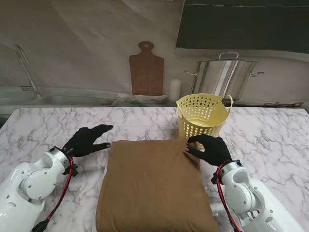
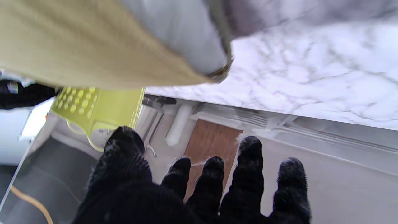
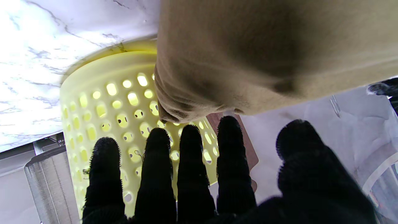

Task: Remove the pillowcase from the pillow and put it in the laundry basket

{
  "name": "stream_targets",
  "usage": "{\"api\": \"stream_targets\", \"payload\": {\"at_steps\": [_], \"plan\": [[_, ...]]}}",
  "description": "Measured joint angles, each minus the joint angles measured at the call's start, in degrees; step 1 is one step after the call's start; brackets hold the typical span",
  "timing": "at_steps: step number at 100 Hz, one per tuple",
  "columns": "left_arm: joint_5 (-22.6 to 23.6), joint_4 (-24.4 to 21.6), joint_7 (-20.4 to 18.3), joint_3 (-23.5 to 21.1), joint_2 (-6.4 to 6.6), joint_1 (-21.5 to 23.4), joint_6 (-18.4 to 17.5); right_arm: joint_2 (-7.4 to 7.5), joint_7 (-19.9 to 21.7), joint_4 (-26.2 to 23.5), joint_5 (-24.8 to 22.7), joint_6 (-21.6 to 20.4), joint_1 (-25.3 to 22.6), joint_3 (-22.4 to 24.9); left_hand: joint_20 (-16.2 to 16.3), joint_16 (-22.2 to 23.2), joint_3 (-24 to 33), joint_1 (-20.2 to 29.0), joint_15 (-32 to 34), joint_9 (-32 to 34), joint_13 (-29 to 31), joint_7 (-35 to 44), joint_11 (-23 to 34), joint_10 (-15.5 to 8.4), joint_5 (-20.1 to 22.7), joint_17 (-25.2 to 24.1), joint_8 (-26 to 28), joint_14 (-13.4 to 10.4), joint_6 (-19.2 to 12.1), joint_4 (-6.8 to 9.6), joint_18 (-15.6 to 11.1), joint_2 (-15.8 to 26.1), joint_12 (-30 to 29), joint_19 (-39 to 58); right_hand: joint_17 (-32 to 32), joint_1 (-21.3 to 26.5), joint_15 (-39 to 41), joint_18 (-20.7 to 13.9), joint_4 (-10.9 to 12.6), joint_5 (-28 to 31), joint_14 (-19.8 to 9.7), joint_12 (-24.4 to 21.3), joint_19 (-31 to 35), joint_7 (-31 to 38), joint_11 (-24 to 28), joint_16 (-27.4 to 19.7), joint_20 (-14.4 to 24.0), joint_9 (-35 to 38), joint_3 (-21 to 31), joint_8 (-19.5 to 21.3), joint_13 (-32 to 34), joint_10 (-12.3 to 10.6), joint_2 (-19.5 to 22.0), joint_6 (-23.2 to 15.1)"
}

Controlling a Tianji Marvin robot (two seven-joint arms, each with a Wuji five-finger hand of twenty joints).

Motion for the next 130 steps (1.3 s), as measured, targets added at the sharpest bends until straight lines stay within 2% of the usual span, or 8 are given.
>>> {"api": "stream_targets", "payload": {"at_steps": [10, 28, 59, 72, 79, 92, 113, 130], "plan": [[3.1, -0.1, -0.5, -1.5, 1.0, 1.2, -1.6, 0.03, 0.0, 0.0, -0.2, 0.0, 0.1, -0.3, -0.3, -0.7, -0.2, -0.1, -0.5, -2.0, -0.3, -1.5, -0.3, 0.0, -3.6, 0.0, -3.6, -0.2, -1.0, 0.0, 0.0, -6.2, -0.9, 0.0, 0.0, 0.0, 0.0, 0.0, 0.0, 0.0, 0.0, 0.0, 0.0, 0.0, 0.0, 0.0, 0.0, 0.0, 0.0, 0.0, 0.0, 0.0, 0.0, 0.0], [0.8, -0.1, -5.4, -3.2, 1.9, 2.6, -1.7, 0.05, 0.1, -0.1, -0.4, 0.1, 0.0, -0.6, -0.7, -1.2, 0.6, -1.4, -0.9, -2.2, -0.7, -1.5, -0.4, -0.3, -5.1, 0.0, -5.8, -0.4, -1.3, 0.04, 0.0, -11.3, -1.0, 0.0, 0.0, 0.0, 0.0, -0.1, 0.0, 0.0, 0.0, 0.0, 0.0, 0.0, 0.0, 0.0, 0.0, 0.0, 0.0, 0.0, 0.0, 0.0, 0.0, 0.0], [1.3, 0.3, -12.4, -3.5, 3.25, 3.0, -0.6, 0.05, 0.4, -0.2, -0.3, 0.3, 0.1, -0.9, -0.7, -1.2, 0.6, -1.4, -0.9, -1.6, -0.4, -0.7, 0.4, -0.3, -4.4, 0.1, -5.8, -0.4, -1.3, 0.48, 0.0, -12.4, -1.0, 0.0, 0.0, 0.0, 0.0, -0.1, 0.0, 0.0, 0.0, 0.0, 0.0, 0.0, 0.0, 0.0, 0.0, 0.0, 0.0, 0.0, 0.0, 0.0, 0.0, 0.0], [2.6, 0.8, -12.6, -2.0, 3.84, 2.5, -0.1, 0.04, 0.3, -0.2, -0.3, 0.3, 0.0, -0.9, -0.7, -1.2, 0.9, -2.4, -0.9, -1.3, -0.6, -0.5, 0.4, -0.3, -3.9, 0.6, -5.8, -0.4, -1.3, 0.48, 0.0, -12.4, -1.0, 0.0, 0.0, 0.0, 0.0, -0.1, 0.0, 0.0, 0.0, 0.0, 0.0, 0.0, 0.0, 0.0, 0.0, 0.0, 0.0, 0.0, 0.0, 0.0, 0.0, 0.0], [2.1, 1.3, -12.3, -0.7, 3.97, 2.0, 0.4, 0.03, 0.3, -0.2, -0.3, 0.3, 0.0, -0.9, -0.7, -1.2, 1.0, -5.5, -0.9, -0.8, -0.4, -0.5, 0.8, -0.3, -3.9, 0.6, -5.8, -0.4, -1.3, 0.48, 0.0, -11.2, -1.0, 0.0, 0.0, 0.0, 0.0, -0.1, 0.0, 0.0, 0.0, 0.0, 0.0, 0.0, 0.0, 0.0, 0.0, 0.0, 0.0, 0.0, 0.0, 0.0, 0.0, 0.0], [-3.3, 1.9, -12.5, 1.6, 3.98, 1.5, 1.7, 0.03, 0.3, -0.3, -0.2, 0.3, 0.0, -0.9, -0.7, -1.2, 1.3, -8.3, -0.9, -0.7, -0.5, -0.5, 0.8, -0.4, -3.9, 0.6, -5.8, -0.4, -0.9, 0.48, 0.0, -7.3, -0.6, 0.0, 0.0, 0.0, 0.0, -0.1, 0.0, -0.1, 0.0, 0.0, 0.0, 0.0, 0.0, 0.0, 0.0, 0.0, 0.0, 0.0, 0.0, 0.0, 0.0, 0.0], [-3.1, 1.7, -12.5, 2.9, 3.71, 1.2, 1.8, 0.04, 0.4, -0.3, -0.2, 0.3, 0.1, -1.0, -0.5, -1.2, 1.5, -8.5, -0.9, -0.2, -0.5, -0.6, 0.9, -0.4, -3.9, 0.6, -5.8, -0.4, 0.4, 0.48, 0.0, -5.4, -0.3, 0.0, -0.1, 0.0, 0.0, -0.1, 0.0, -0.1, 0.0, 0.0, 0.0, 0.0, 0.0, 0.0, 0.0, 0.0, 0.0, 0.0, 0.0, 0.0, 0.0, 0.0], [-5.5, 1.2, -12.1, 3.4, 3.5, 1.3, 2.4, 0.04, 0.4, -0.3, -0.1, 0.3, 0.0, -1.0, -0.2, -1.2, 1.4, -8.5, -0.9, -0.2, -0.5, -0.7, 0.9, -0.4, -5.1, 0.6, -5.8, -0.4, 1.4, 0.48, 0.0, 0.1, 0.1, 0.0, -0.1, 0.0, 0.0, -0.1, 0.0, -0.1, 0.0, 0.0, 0.0, 0.0, 0.0, 0.0, 0.0, 0.0, 0.0, 0.0, 0.0, 0.0, 0.0, 0.0]]}}
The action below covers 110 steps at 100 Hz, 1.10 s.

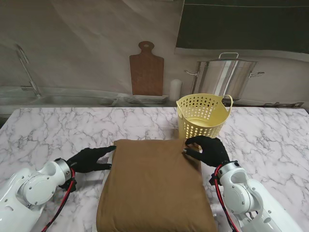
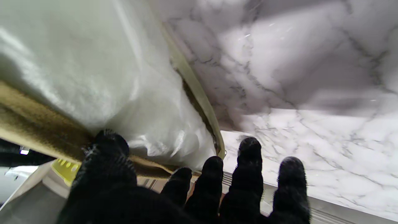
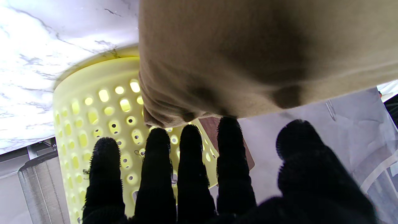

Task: Remove the pillowcase from the pillow and put it in the laundry basket

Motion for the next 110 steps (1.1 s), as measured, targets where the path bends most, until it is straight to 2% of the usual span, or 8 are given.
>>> {"api": "stream_targets", "payload": {"at_steps": [11, 21, 43, 55, 63, 76, 91, 110], "plan": [[-1.0, -1.0, 1.7, -0.6, -0.5, 0.8, 0.1, 0.0, 0.0, 0.0, 0.0, 0.0, 0.0, 0.0, 0.3, 0.0, -0.3, 0.0, 0.0, 0.0, 0.0, 0.0, 0.0, 0.0, 0.0, 0.0, 0.0, 0.0, 0.0, 0.0, 0.0, 2.3, 0.1, 0.0, 0.0, 0.0, 0.0, 0.0, 0.0, 0.0, 0.0, 0.0, 0.0, 0.0, 0.0, 0.0, 0.0, 0.0, 0.0, 0.0, 0.0, 0.0, 0.0, 0.0], [-0.6, -2.1, 3.0, -1.9, -0.92, 1.8, -0.8, 0.0, 0.0, 0.0, 0.0, 0.0, 0.0, 0.0, 0.3, 0.0, -0.3, 0.0, 0.0, 0.0, 0.0, 0.0, 0.0, 0.1, 0.0, 0.0, 0.0, 0.0, 0.0, 0.0, 0.0, 2.3, 0.2, 0.0, 0.0, 0.0, 0.0, 0.0, 0.0, 0.0, 0.0, 0.0, 0.0, 0.0, 0.0, 0.0, 0.0, 0.0, 0.0, 0.0, 0.0, 0.0, 0.0, 0.0], [-2.5, -3.1, 2.2, -1.4, -0.76, 2.1, -2.2, 0.02, 0.2, 0.0, 0.0, 0.0, 0.1, -0.2, 0.4, 0.0, -0.3, 0.0, 0.3, 1.0, 0.0, 0.0, 0.0, 0.1, 0.0, 0.0, 0.0, 0.0, 0.0, 0.0, 0.0, 2.4, 0.3, 0.0, 0.0, 0.0, 0.0, 0.0, 0.0, 0.0, 0.0, 0.0, 0.0, 0.0, 0.0, 0.0, 0.0, 0.0, 0.0, 0.0, 0.0, 0.0, 0.0, 0.0], [-0.9, -3.0, 1.2, -1.1, -0.68, 1.7, -2.0, 0.02, 0.2, 0.0, 0.1, 0.0, 0.1, -0.2, 0.6, 0.0, -0.3, 0.1, 0.4, 1.4, 0.6, 0.0, 0.0, 0.1, 0.0, 0.0, 0.0, 0.0, -0.1, 0.0, 0.0, 2.4, 0.3, 0.0, 0.0, 0.0, 0.0, 0.0, 0.0, 0.0, 0.0, 0.0, 0.0, 0.0, 0.0, 0.0, 0.0, 0.0, 0.0, 0.0, 0.0, 0.0, 0.0, 0.0], [-0.3, -3.1, 1.5, -2.5, -0.93, 2.2, -2.1, 0.02, 0.2, 0.0, 0.1, 0.0, 0.1, -0.2, 0.6, 0.0, -0.3, 1.7, 0.4, 1.4, 0.6, 0.3, 0.0, 0.1, 0.8, 0.0, 0.0, 0.0, -0.4, 0.0, 0.0, 2.3, 0.3, 0.0, 0.0, 0.0, 0.0, 0.0, 0.0, -0.5, 0.0, 0.0, 0.0, 0.0, 0.0, 0.0, 0.0, 0.0, 0.0, 0.0, 0.0, 0.0, 0.0, 0.0], [4.6, -3.5, 3.2, -5.6, -1.21, 3.5, -4.1, 0.01, 0.1, 0.0, 0.1, 0.0, 0.1, -0.2, 0.6, 0.0, -0.4, 4.5, 0.4, 1.4, 0.5, 2.3, 0.0, 0.3, 6.0, 0.0, 0.3, 0.0, -0.8, 0.0, 0.0, -2.3, 0.3, 0.0, 0.0, 0.0, 0.0, 0.0, 0.0, -0.5, 0.0, 0.0, 0.0, 0.0, 0.0, 0.0, 0.0, 0.0, 0.0, 0.0, 0.0, 0.0, 0.0, 0.0], [5.7, -3.0, 3.8, -5.9, -0.81, 3.6, -4.3, 0.01, 0.1, 0.0, 0.0, 0.0, 0.1, -0.2, 0.6, 0.0, -0.4, 8.8, 0.4, 1.3, 0.5, 2.7, -0.1, 0.4, 6.0, 0.0, 0.8, 0.0, -1.3, 0.01, 0.0, -7.4, 0.3, 0.0, 0.0, 0.0, 0.0, 0.0, 0.0, -0.5, 0.0, 0.0, 0.0, 0.0, 0.0, 0.0, 0.0, 0.0, 0.0, 0.0, 0.0, 0.0, 0.0, 0.0], [9.8, -1.9, 2.8, -3.9, -0.23, 2.4, -1.8, 0.02, 0.2, 0.0, 0.0, 0.0, 0.2, -0.4, 0.6, 0.0, -0.1, 12.5, 0.4, 1.4, 0.7, 2.8, -0.1, 0.4, 8.2, 0.7, 0.8, 0.0, -4.3, 0.02, 0.0, -7.9, 0.3, 0.0, 0.0, 0.0, 0.0, 0.0, 0.0, -0.5, 0.0, 0.0, 0.0, 0.0, 0.0, 0.0, 0.0, 0.0, 0.0, 0.0, 0.0, 0.0, 0.0, 0.0]]}}
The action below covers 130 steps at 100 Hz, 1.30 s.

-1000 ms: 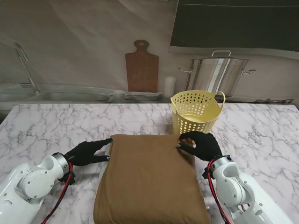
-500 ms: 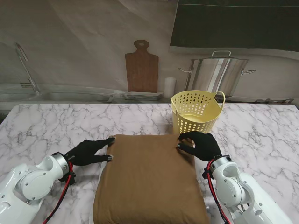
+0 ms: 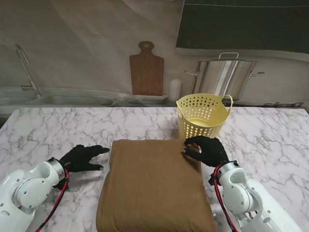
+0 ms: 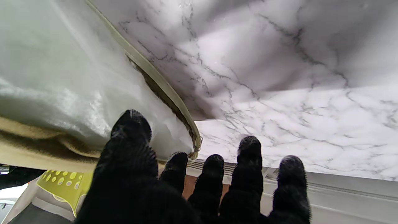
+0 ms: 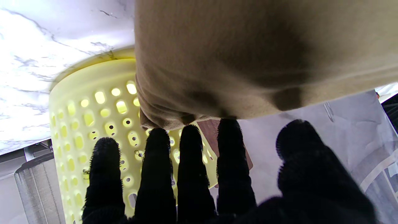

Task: Remove the pillowcase from the pillow and put it in the laundry basket

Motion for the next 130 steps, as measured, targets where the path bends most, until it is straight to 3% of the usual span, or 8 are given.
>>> {"api": "stream_targets", "payload": {"at_steps": [11, 30, 53, 103, 130], "plan": [[-1.7, 1.2, -0.1, 1.9, 0.17, -1.0, 0.8, 0.0, 0.0, 0.0, 0.0, 0.0, 0.1, -0.1, 0.0, 0.0, -0.1, 0.7, 0.0, 1.0, 0.0, 0.9, 0.2, 0.0, 2.8, 0.0, 0.4, 0.0, -0.8, 0.0, 0.0, 2.1, 0.0, 0.0, -0.1, 0.0, 0.0, 0.0, 0.0, 0.0, 0.0, 0.0, 0.0, 0.0, 0.0, 0.0, 0.0, 0.0, 0.0, 0.0, 0.0, 0.0, 0.0, 0.0], [-9.8, 2.0, -2.0, 4.2, 0.18, -1.7, 2.4, 0.02, 0.1, 0.1, 0.1, 0.0, 0.2, -0.2, 0.0, 0.0, -0.2, -3.4, 0.0, 1.5, 0.0, 0.6, 0.3, 0.0, 1.5, 0.0, 0.7, 0.0, 0.2, 0.11, 0.0, 6.5, 0.0, 0.0, -0.1, 0.0, 0.0, 0.0, 0.0, 0.0, 0.0, 0.0, 0.0, 0.0, 0.0, 0.0, 0.0, 0.0, 0.0, 0.0, 0.0, 0.0, 0.0, 0.0], [-9.8, 1.0, -1.7, 4.8, 0.02, -1.4, 1.6, 0.02, 0.1, 0.1, 0.1, 0.0, 0.2, -0.2, 0.0, 0.0, -0.2, -5.8, 0.0, 2.2, 0.0, -0.1, 0.7, 0.0, -0.6, 0.0, 0.7, 0.0, 2.7, 0.54, 0.0, 7.9, 0.0, 0.0, -0.1, 0.0, 0.0, 0.0, 0.0, 0.0, 0.0, 0.0, 0.0, 0.0, 0.0, 0.0, 0.0, 0.0, 0.0, 0.0, 0.0, 0.0, 0.0, 0.0], [-11.2, -2.7, -0.5, 2.4, -0.47, 0.8, -0.6, 0.03, 0.4, 0.1, 0.3, 0.0, 0.3, -0.4, 0.0, 0.0, -0.2, -6.4, 0.3, 2.2, 0.1, -0.1, 0.7, 0.0, -1.8, 0.0, 0.7, 0.0, 3.2, 0.54, 0.0, 8.6, 0.6, 0.0, -0.1, 0.0, 0.0, 0.0, 0.0, 0.0, 0.0, 0.0, 0.0, 0.0, 0.0, 0.0, 0.0, 0.0, 0.0, 0.0, 0.0, 0.0, 0.0, 0.0], [-12.7, -2.1, -1.9, 5.1, -0.09, -0.5, -0.2, 0.09, 1.1, 0.2, 0.6, 0.3, 0.7, -0.9, 0.0, 0.0, -0.2, -6.4, 0.4, 2.2, 0.1, -1.2, 0.7, 0.4, -3.1, 0.0, 0.7, 0.0, 4.0, 0.54, 0.0, 9.3, 0.6, 0.0, -0.1, 0.0, 0.0, 0.0, 0.0, -0.1, 0.0, 0.0, 0.0, 0.0, 0.0, 0.0, 0.0, 0.0, 0.0, 0.0, 0.0, 0.0, 0.0, 0.0]]}}
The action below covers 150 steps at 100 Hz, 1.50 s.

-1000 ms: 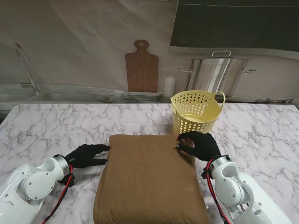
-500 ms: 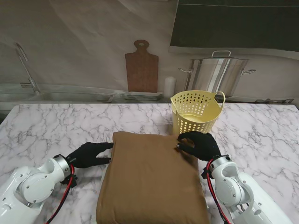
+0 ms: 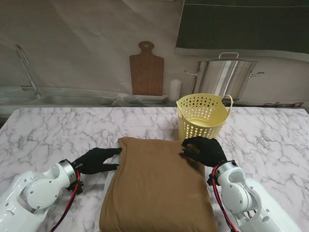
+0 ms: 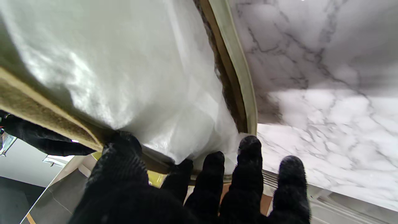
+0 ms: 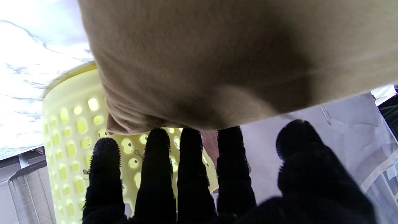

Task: Remove the pillowcase from the pillow and put it in the laundry basket

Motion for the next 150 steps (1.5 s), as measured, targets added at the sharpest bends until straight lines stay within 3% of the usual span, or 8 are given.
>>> {"api": "stream_targets", "payload": {"at_steps": [47, 58, 102, 115, 125, 133, 141, 150], "plan": [[-2.7, -1.1, 3.0, 1.5, -0.53, 0.6, -1.0, 0.1, 0.5, 0.0, 0.4, -0.5, 0.3, -0.9, 0.1, 0.1, 0.0, -0.6, 0.1, -0.8, -0.1, -0.9, -0.6, 1.5, -5.1, 0.0, -1.2, 0.1, 0.3, 0.0, 0.0, 0.9, 0.0, 0.0, 0.0, 0.0, 0.0, 0.0, 0.0, -9.9, 0.1, 0.2, 0.0, -7.2, 0.0, 0.0, 0.0, 0.1, -0.1, -5.1, 0.2, -0.8, 0.6, -2.8], [-3.5, -1.1, 2.0, 3.5, -0.27, -0.3, -1.0, 0.17, 1.0, 0.2, 0.7, -0.4, 0.7, -1.3, 0.1, 0.1, 0.0, -0.6, 0.1, -0.8, -0.2, -0.9, -0.6, 3.0, -5.1, 0.0, -1.4, 0.5, 0.6, 0.0, 0.0, 0.9, 0.0, 0.0, 0.0, 0.0, 0.0, 0.0, 0.0, -10.5, 1.2, 0.3, 0.0, -7.3, 0.0, 0.0, 0.0, 0.1, -0.6, -5.2, 1.2, -0.8, 0.6, -2.8], [1.7, 5.6, -3.2, 13.4, 1.23, -9.1, 0.0, 0.62, 3.5, 0.5, 1.1, -0.5, 1.8, -2.9, 0.1, 0.1, 0.1, 0.4, -1.0, -7.4, -1.8, -3.2, -0.8, 2.4, -5.8, -0.2, -2.9, 0.0, 0.6, 0.01, -0.2, -4.1, -0.5, 0.0, -0.6, -0.1, 0.0, 0.7, 0.0, -10.5, 1.8, -0.4, -0.9, -7.3, 0.0, -0.5, 0.0, -1.8, -1.3, -5.9, 0.2, -0.5, 0.5, -2.8], [1.7, 6.2, -4.5, 15.3, 1.47, -11.1, 0.8, 1.18, 6.3, -1.6, -1.7, -0.6, 0.9, -2.7, 0.1, 0.1, 0.1, 1.0, -1.1, -8.1, -2.5, -3.8, -0.8, 2.1, -5.8, -0.7, -3.0, -0.1, 0.6, 0.02, -0.4, -4.2, -1.2, 0.0, -1.0, -8.8, -0.1, 1.6, -0.5, -11.6, 2.5, -0.2, -1.2, -7.6, 0.0, -0.6, 0.1, -6.0, 4.2, -5.9, -0.6, 0.2, -3.7, -1.2], [1.7, 6.7, -3.9, 16.7, 1.51, -12.1, 1.0, 1.96, 11.1, -4.2, -5.6, -1.2, 0.0, -2.3, 0.1, 0.0, 0.5, 2.5, -1.0, -9.5, -2.5, -3.8, -0.8, 1.9, -5.9, -0.7, -3.0, -0.2, 0.6, 0.02, -0.5, -5.4, -1.7, 0.0, -0.7, -9.9, 0.0, 2.8, -0.7, -11.7, 2.6, 1.2, -1.6, -7.1, 2.0, 1.2, 0.7, -5.8, 7.2, -5.7, 1.0, 0.3, -6.9, -0.7], [1.4, 7.0, -3.4, 18.0, 1.52, -12.8, 1.2, 2.65, 11.9, -5.6, -10.9, -2.4, -0.4, -2.2, 0.1, 0.0, 0.8, 3.5, -1.6, -10.9, -2.5, -3.9, -0.9, 1.7, -6.4, -0.7, -3.2, -0.2, 0.6, 0.02, -0.6, -5.6, -2.4, 0.0, 2.4, -5.0, 3.5, 3.4, -1.7, -8.5, 2.6, 5.6, 0.7, -3.4, 6.3, 4.8, 2.4, 1.5, 5.2, -2.9, 7.2, -0.5, -8.6, -1.8], [0.9, 7.0, -3.9, 18.8, 1.51, -13.4, 1.3, 2.82, 7.8, -5.5, -15.7, -4.2, -0.9, -2.2, 0.1, -0.1, 0.8, 4.0, -1.7, -11.0, -2.5, -3.9, -1.3, 1.2, -6.6, -0.7, -3.8, -0.2, 0.4, 0.03, -0.6, -5.6, -3.1, 0.0, 4.6, 1.5, 9.5, 2.6, -2.7, -1.4, 2.3, 11.4, 3.3, 5.8, 11.1, 9.6, 2.0, 11.1, 2.9, -3.2, 15.3, -1.5, -11.9, -4.6], [0.4, 7.0, -5.2, 19.3, 1.5, -13.9, 1.4, 2.68, 3.7, -5.2, -13.9, -4.9, -1.8, -1.6, 0.1, -0.1, 0.9, 4.0, -1.7, -11.0, -3.1, -4.4, -1.9, -0.1, -7.1, -0.7, -3.9, -0.2, -0.8, 0.04, -0.6, -5.6, -3.8, 0.0, 6.6, 3.3, 16.5, 1.7, -6.7, 3.5, 1.2, 19.0, 6.7, 21.1, 15.9, 14.0, 0.9, 20.4, 12.3, -8.7, 23.1, -2.9, -15.5, -8.9]]}}
